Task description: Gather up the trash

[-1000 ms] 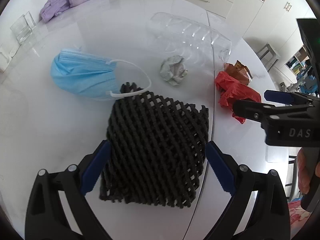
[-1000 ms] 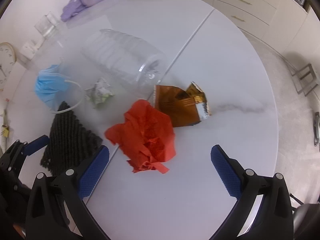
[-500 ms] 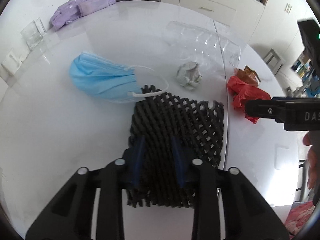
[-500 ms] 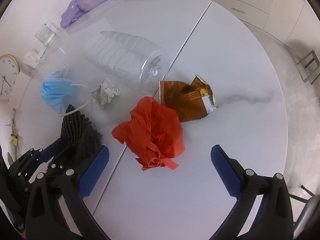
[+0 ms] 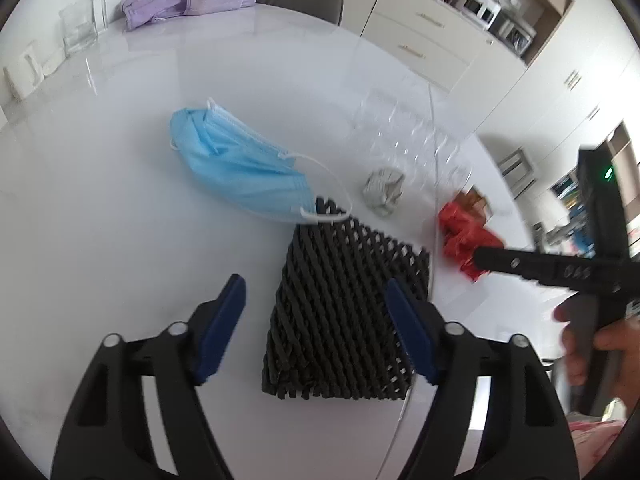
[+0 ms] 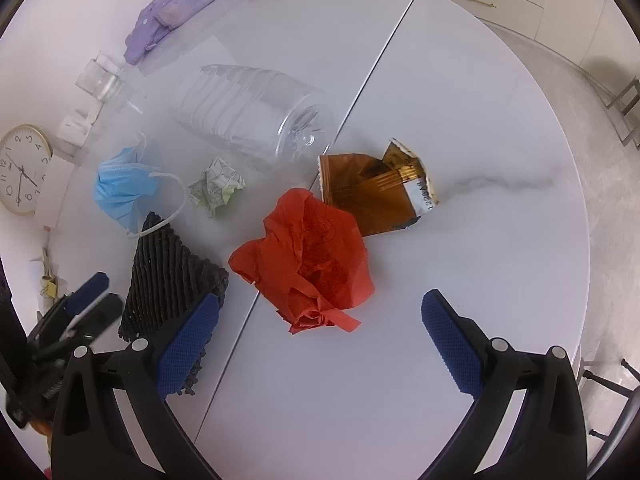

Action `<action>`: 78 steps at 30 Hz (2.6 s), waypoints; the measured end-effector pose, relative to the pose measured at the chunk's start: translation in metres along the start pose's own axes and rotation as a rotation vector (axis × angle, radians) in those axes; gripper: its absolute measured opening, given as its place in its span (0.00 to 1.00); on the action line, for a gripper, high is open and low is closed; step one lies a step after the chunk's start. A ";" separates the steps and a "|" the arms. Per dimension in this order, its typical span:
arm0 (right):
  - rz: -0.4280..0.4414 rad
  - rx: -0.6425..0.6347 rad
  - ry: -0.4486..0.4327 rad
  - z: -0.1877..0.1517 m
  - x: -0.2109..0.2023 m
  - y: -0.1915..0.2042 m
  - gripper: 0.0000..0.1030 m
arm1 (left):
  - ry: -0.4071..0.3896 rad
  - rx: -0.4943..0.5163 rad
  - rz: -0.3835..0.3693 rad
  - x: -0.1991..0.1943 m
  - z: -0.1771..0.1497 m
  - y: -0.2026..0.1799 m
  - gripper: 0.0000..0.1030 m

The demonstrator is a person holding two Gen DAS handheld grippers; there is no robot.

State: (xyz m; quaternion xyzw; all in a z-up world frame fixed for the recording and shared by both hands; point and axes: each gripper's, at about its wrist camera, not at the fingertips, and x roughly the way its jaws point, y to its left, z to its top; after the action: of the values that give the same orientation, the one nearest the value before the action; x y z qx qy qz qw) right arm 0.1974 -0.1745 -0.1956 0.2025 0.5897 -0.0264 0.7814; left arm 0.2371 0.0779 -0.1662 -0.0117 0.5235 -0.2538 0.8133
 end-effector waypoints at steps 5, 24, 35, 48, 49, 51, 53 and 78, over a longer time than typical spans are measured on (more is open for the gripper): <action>0.002 0.007 0.001 0.000 0.001 -0.002 0.98 | 0.054 -0.004 0.021 0.021 0.009 0.015 0.72; -0.012 -0.038 0.001 0.001 0.003 0.003 0.98 | 0.027 -0.004 0.176 0.032 -0.010 -0.041 0.12; -0.135 -0.174 -0.013 0.001 0.020 0.028 0.72 | 0.033 -0.130 0.156 -0.006 -0.026 -0.038 0.12; -0.054 -0.239 -0.013 -0.010 -0.006 0.025 0.34 | 0.051 -0.166 0.140 -0.028 -0.037 -0.066 0.12; -0.047 -0.241 -0.015 -0.011 -0.009 0.024 0.34 | 0.046 -0.164 0.143 -0.030 -0.038 -0.070 0.12; -0.035 -0.255 -0.021 -0.013 -0.018 0.023 0.34 | 0.041 -0.155 0.150 -0.035 -0.041 -0.080 0.12; -0.020 -0.266 -0.029 -0.016 -0.028 0.019 0.34 | 0.031 -0.143 0.154 -0.040 -0.044 -0.090 0.12; -0.042 -0.295 -0.020 -0.124 -0.141 -0.229 0.34 | 0.071 0.245 0.099 -0.003 -0.079 -0.403 0.12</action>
State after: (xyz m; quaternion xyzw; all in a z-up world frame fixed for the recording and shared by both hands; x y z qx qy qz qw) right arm -0.0228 -0.3695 -0.1570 0.0730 0.5836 0.0422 0.8076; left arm 0.0069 -0.2522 -0.0849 0.1225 0.5170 -0.2759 0.8010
